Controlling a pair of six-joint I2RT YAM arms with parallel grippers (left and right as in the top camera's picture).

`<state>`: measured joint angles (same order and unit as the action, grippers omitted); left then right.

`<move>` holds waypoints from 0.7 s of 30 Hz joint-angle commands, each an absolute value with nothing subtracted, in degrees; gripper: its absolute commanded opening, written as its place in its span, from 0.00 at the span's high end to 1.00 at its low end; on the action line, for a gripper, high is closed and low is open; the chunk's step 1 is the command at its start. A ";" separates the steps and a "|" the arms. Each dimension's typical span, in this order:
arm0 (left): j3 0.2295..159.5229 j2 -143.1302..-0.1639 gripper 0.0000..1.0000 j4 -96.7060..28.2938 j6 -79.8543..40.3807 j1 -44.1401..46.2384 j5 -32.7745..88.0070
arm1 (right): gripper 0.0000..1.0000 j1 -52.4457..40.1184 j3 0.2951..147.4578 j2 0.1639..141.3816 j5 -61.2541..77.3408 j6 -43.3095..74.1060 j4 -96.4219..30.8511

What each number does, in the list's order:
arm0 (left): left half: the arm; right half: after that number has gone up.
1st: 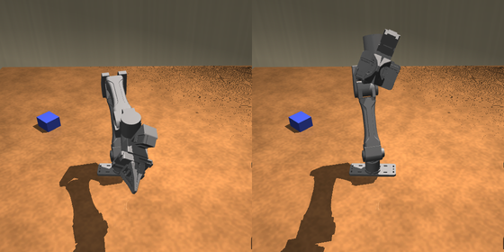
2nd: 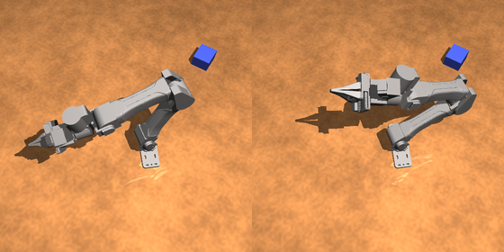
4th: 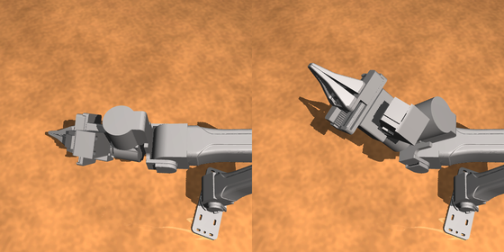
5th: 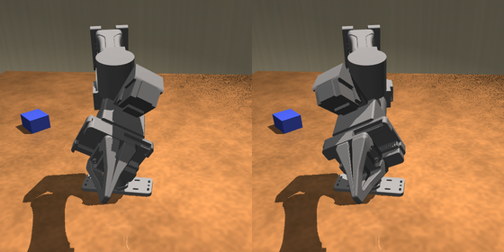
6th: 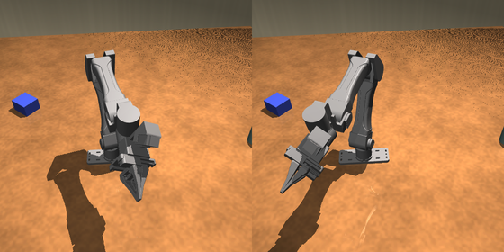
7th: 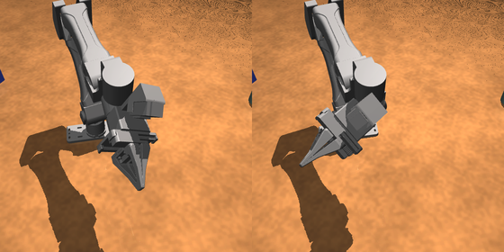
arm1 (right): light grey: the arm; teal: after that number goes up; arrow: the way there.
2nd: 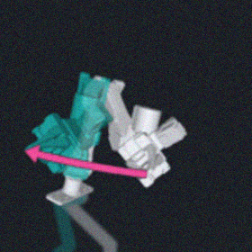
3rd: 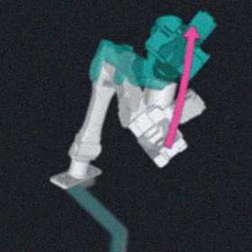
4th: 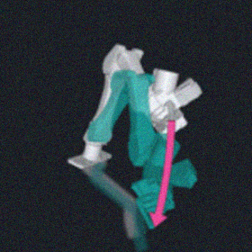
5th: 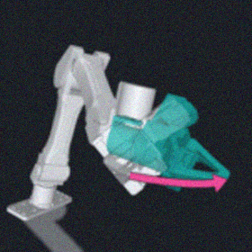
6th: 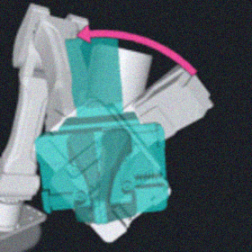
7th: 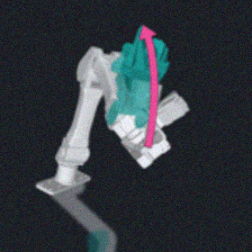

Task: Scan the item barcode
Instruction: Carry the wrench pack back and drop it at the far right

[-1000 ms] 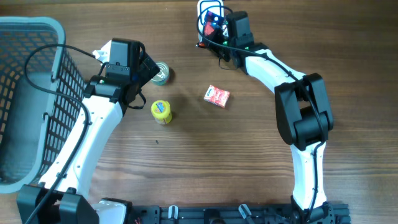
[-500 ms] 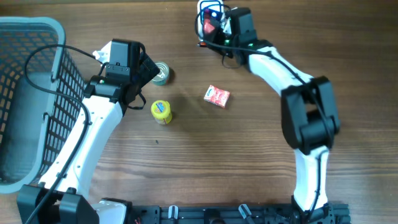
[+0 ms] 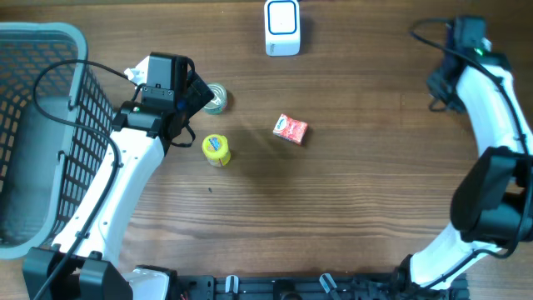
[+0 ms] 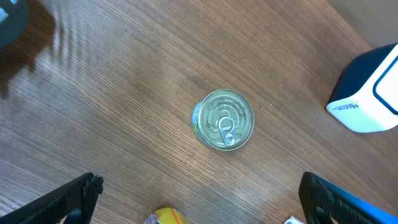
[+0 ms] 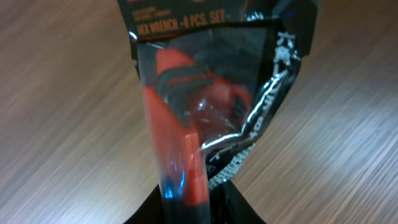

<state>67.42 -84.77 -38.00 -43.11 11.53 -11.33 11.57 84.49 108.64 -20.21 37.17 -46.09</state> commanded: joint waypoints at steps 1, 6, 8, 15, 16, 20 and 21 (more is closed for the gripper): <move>67.51 -84.60 0.00 -38.59 -42.15 11.53 -12.08 | 0.95 17.67 76.73 108.97 -23.09 34.50 -40.23; 67.51 -84.60 0.00 -38.65 -42.15 11.51 -12.08 | 0.95 26.46 69.71 109.14 -22.90 32.75 -33.36; 67.51 -84.60 0.00 -38.85 -42.17 11.53 -12.08 | 0.95 29.28 68.40 109.58 -22.94 30.85 -31.66; 67.51 -84.60 0.00 -40.53 -42.13 11.51 -12.10 | 0.51 40.32 66.11 111.04 -12.97 28.91 -28.60; 67.51 -84.60 0.00 -40.51 -42.15 11.51 -12.10 | 0.36 41.01 66.15 111.04 -8.99 26.04 -28.05; 67.51 -84.51 0.00 -40.51 -42.15 11.51 -12.95 | 0.00 41.06 66.26 110.80 -3.66 22.35 -28.40; 67.51 -84.42 0.00 -40.51 -42.13 11.51 -12.99 | 0.00 40.86 66.41 110.48 -3.40 22.35 -29.04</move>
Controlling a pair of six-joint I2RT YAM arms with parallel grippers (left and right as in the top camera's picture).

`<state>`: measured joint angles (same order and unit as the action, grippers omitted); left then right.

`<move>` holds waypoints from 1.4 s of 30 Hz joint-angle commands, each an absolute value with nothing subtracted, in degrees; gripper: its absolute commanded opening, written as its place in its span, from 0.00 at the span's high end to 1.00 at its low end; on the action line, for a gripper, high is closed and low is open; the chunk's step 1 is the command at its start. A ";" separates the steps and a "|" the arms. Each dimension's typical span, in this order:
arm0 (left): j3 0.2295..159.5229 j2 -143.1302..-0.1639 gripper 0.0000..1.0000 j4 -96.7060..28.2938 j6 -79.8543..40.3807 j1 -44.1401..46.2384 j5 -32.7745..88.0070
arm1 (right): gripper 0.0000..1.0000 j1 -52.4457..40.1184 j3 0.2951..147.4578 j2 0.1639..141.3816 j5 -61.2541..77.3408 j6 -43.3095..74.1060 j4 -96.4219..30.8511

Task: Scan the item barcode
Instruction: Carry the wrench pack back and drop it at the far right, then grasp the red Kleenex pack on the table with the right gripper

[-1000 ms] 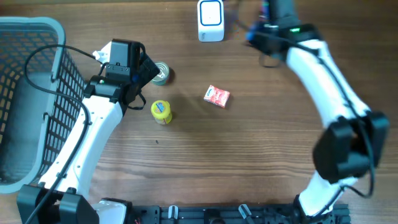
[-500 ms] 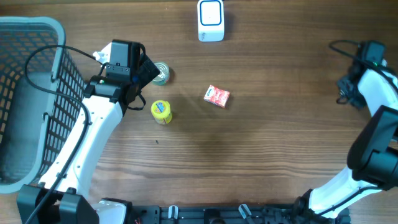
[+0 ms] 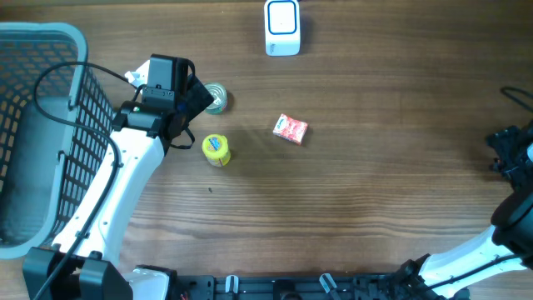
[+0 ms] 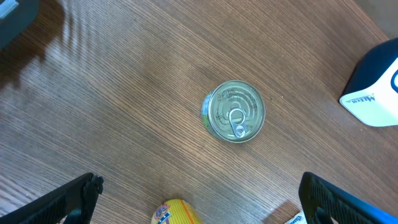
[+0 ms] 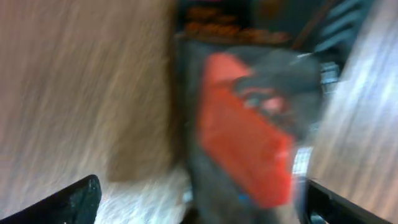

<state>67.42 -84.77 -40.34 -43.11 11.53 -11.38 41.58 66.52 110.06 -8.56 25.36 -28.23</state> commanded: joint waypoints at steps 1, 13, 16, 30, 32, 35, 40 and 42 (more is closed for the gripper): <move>67.51 -84.31 0.00 -40.51 -42.09 11.51 -13.17 | 0.00 40.64 66.50 109.71 -2.50 22.48 -29.56; 67.53 -83.79 0.00 -35.59 -33.52 7.38 -4.56 | 0.00 21.96 66.48 85.47 11.22 22.61 -41.28; 67.53 -83.79 0.00 -36.47 -33.32 4.60 -3.20 | 0.00 13.50 66.39 85.73 27.42 22.61 -40.14; 67.51 -83.79 0.00 -40.21 -29.93 3.64 -1.54 | 0.00 -25.19 74.70 109.25 5.82 40.45 -34.00; 67.53 -83.79 0.00 -40.38 -29.76 3.62 -1.56 | 0.01 -26.11 78.50 112.22 3.27 40.32 -36.27; 67.53 -83.79 0.00 -40.38 -29.76 3.62 -1.54 | 0.00 -27.53 81.30 113.16 1.21 40.58 -36.86; 67.53 -83.79 0.00 -40.38 -29.76 3.62 -1.56 | 0.00 -29.15 82.61 113.45 0.19 42.78 -37.17; 67.53 -83.79 0.00 -40.38 -29.76 3.62 -1.54 | 0.00 -29.15 82.61 114.08 -0.99 43.90 -38.54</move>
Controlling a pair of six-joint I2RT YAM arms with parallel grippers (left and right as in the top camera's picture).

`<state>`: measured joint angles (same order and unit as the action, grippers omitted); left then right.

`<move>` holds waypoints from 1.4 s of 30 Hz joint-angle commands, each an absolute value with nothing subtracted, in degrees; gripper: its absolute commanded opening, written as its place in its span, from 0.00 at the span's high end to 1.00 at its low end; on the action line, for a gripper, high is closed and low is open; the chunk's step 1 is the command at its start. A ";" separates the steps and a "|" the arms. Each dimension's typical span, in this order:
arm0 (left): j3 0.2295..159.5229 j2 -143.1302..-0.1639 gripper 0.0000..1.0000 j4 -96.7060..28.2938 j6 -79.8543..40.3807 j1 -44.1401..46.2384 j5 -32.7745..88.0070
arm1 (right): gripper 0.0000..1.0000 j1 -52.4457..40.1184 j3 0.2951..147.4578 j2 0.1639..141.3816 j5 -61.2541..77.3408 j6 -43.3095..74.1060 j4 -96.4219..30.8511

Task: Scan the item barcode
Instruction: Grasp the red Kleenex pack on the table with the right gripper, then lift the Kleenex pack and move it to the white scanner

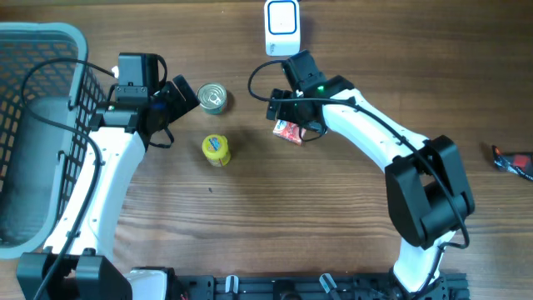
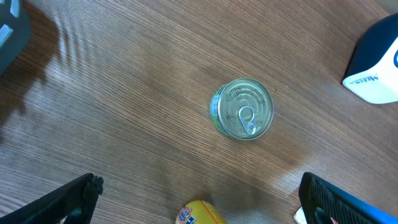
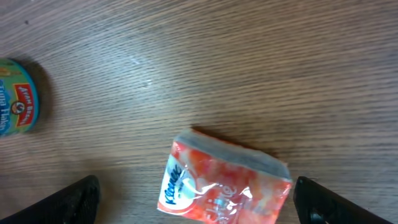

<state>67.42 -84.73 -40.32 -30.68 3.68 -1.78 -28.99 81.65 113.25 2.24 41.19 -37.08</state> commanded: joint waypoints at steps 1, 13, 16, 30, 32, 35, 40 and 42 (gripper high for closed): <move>67.53 -83.79 0.00 -40.38 -29.76 3.62 -1.54 | 0.00 -29.15 82.61 114.65 -1.80 44.12 -39.55; 67.51 -83.79 0.00 -40.36 -29.74 3.62 -1.56 | 0.00 -30.96 82.61 116.60 -3.90 46.81 -39.97; 67.51 -83.79 0.00 -40.38 -28.82 3.62 -1.56 | 0.00 -31.18 82.61 118.83 -3.88 48.18 -40.14; 67.51 -83.79 0.00 -41.36 -28.69 3.62 -2.85 | 0.40 -31.18 82.61 120.18 -0.78 49.43 -40.66; 67.51 -83.79 0.00 -41.45 -28.69 3.62 -2.85 | 0.44 -31.18 82.61 120.11 2.48 49.34 -41.10; 67.51 -83.79 0.00 -41.45 -28.69 3.62 -2.85 | 0.45 -31.16 83.85 120.01 8.34 47.48 -43.94; 67.51 -83.79 0.00 -41.47 -28.69 3.62 -2.83 | 0.46 -30.13 93.10 119.90 19.92 38.11 -59.79; 67.51 -83.79 0.00 -41.47 -28.71 3.62 -2.83 | 0.46 -28.99 97.91 119.90 21.98 35.94 -68.60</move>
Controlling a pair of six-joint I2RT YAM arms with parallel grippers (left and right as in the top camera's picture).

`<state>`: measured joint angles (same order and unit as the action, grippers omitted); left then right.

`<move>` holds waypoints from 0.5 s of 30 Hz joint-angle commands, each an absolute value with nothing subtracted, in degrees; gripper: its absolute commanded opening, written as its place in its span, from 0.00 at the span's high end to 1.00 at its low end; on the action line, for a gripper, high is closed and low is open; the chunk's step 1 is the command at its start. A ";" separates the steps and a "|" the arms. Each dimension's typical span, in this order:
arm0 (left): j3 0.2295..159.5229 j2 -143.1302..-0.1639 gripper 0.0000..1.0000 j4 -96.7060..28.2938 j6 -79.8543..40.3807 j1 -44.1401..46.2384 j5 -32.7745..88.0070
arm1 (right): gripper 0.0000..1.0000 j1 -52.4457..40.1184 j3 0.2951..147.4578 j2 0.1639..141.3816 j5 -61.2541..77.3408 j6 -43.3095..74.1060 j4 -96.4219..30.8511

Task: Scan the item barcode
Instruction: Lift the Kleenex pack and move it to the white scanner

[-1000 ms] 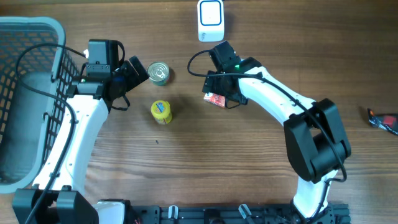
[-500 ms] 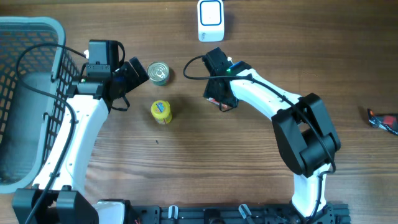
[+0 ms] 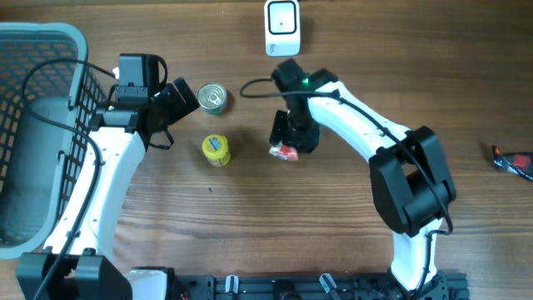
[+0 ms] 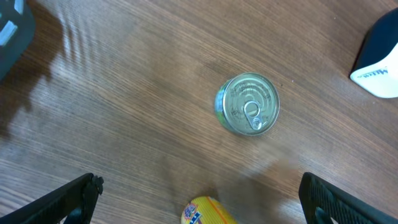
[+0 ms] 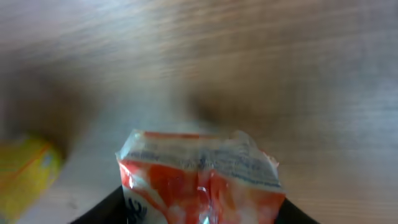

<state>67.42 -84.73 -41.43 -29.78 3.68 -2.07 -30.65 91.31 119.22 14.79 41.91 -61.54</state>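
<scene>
A red and white tissue pack (image 5: 199,177) fills the lower middle of the right wrist view, with my right gripper (image 5: 199,214) shut on it. Overhead, that gripper (image 3: 291,136) stands mid-table over the pack (image 3: 286,152). The white and blue scanner (image 3: 282,27) sits at the table's far edge. My left gripper (image 3: 179,98) is open beside a round tin can (image 4: 247,112), with nothing between its fingers (image 4: 68,199).
A yellow container (image 3: 216,150) lies left of the tissue pack. A grey basket (image 3: 37,133) stands along the left edge. A black and red packet (image 3: 512,160) lies at the right edge.
My right gripper was open just above the tissue pack and is now shut on it. The pack sits a little nearer the front than before. The left arm has hardly moved.
My right gripper first held a black and red wrench packet at the far right. Then it was open at the right edge with the packet by it. Later it hung open over the tissue pack, the packet left behind. Now it grips the tissue pack.
</scene>
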 commanded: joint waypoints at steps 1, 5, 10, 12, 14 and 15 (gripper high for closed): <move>67.51 -83.79 0.00 -41.47 -28.71 3.62 -2.83 | 0.46 -28.38 99.74 119.87 24.10 33.89 -72.05; 67.51 -83.79 0.00 -41.50 -28.71 3.64 -2.81 | 0.46 -25.76 104.81 119.79 40.82 24.80 -83.66; 67.51 -83.79 0.00 -41.87 -28.73 3.64 -2.81 | 0.46 -24.88 104.79 119.79 55.07 19.31 -91.81; 67.51 -83.79 0.00 -41.87 -28.71 3.64 -2.81 | 0.46 -24.88 104.79 119.79 55.18 18.79 -92.23; 67.51 -83.79 0.00 -41.87 -28.71 3.64 -2.81 | 0.46 -24.88 104.79 119.79 55.11 18.72 -92.18; 67.51 -83.79 0.00 -41.87 -28.71 3.64 -2.81 | 0.46 -24.88 104.79 119.79 54.68 18.31 -91.66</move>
<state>67.42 -84.73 -41.82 -29.78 3.68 -2.22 -24.80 103.77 119.46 51.72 20.64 -92.01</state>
